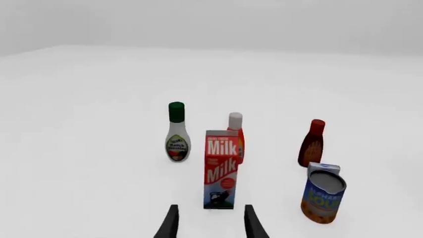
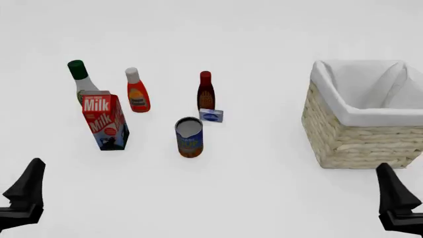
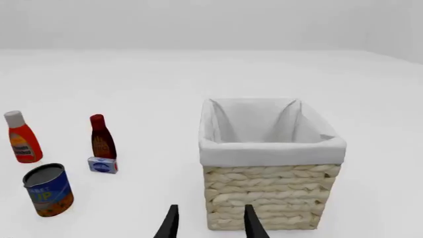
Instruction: Pick the ketchup and place it in the basket.
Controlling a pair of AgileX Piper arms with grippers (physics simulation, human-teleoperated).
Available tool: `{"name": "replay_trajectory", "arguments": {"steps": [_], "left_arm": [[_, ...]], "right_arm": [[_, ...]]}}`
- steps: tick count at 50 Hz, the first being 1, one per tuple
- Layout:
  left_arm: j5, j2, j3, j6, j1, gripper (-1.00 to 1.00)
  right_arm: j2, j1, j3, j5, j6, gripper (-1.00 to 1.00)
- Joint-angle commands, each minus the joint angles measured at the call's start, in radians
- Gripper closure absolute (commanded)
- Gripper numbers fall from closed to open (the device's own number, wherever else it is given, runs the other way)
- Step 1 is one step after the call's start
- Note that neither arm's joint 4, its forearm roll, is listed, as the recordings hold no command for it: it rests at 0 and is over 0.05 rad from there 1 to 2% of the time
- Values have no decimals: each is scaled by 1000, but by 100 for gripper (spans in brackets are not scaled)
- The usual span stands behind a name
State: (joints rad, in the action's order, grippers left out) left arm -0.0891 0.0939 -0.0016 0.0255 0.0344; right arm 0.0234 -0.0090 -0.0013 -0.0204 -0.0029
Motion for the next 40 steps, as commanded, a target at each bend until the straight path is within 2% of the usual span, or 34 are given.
{"name": "replay_trajectory", "arguments": {"steps": [1, 4, 7, 9, 10, 12, 16, 17, 20, 24, 26, 31, 35, 40], "left_arm": [[3, 42, -11, -26, -35, -100], [-54, 128, -19, -30, -46, -100], [-173, 317, -33, 2, -48, -100], [-179, 318, -38, -8, -56, -100], [-197, 351, -49, -46, -68, -100], [-218, 408, -77, -21, -62, -100], [-241, 513, -135, -36, -69, -100], [-237, 528, -150, -68, -78, -100], [-221, 552, -183, -58, -85, -100], [-192, 605, -244, -78, -88, -100], [-159, 639, -287, -73, -88, -100], [-84, 666, -370, -140, -94, -100], [-4, 701, -459, -122, -92, -100], [59, 737, -547, -164, -122, -100]], "right_arm": [[-20, 6, -3, 19, 6, -100], [-20, 8, -3, 19, 5, -100], [-17, 11, -2, 17, 9, -100], [-16, 13, -1, 16, 10, -100], [-14, 13, -1, 15, 9, -100], [-14, 13, -1, 14, 9, -100], [-9, 15, -3, 11, 3, -100], [-8, 17, -3, 10, 2, -100], [-10, 15, -2, 12, 2, -100], [-5, 17, -2, 8, -2, -100], [0, 19, -1, 4, -2, -100], [13, 21, -1, -6, -7, -100], [15, 20, 0, -8, -7, -100], [41, 21, 0, -26, -13, -100]]}}
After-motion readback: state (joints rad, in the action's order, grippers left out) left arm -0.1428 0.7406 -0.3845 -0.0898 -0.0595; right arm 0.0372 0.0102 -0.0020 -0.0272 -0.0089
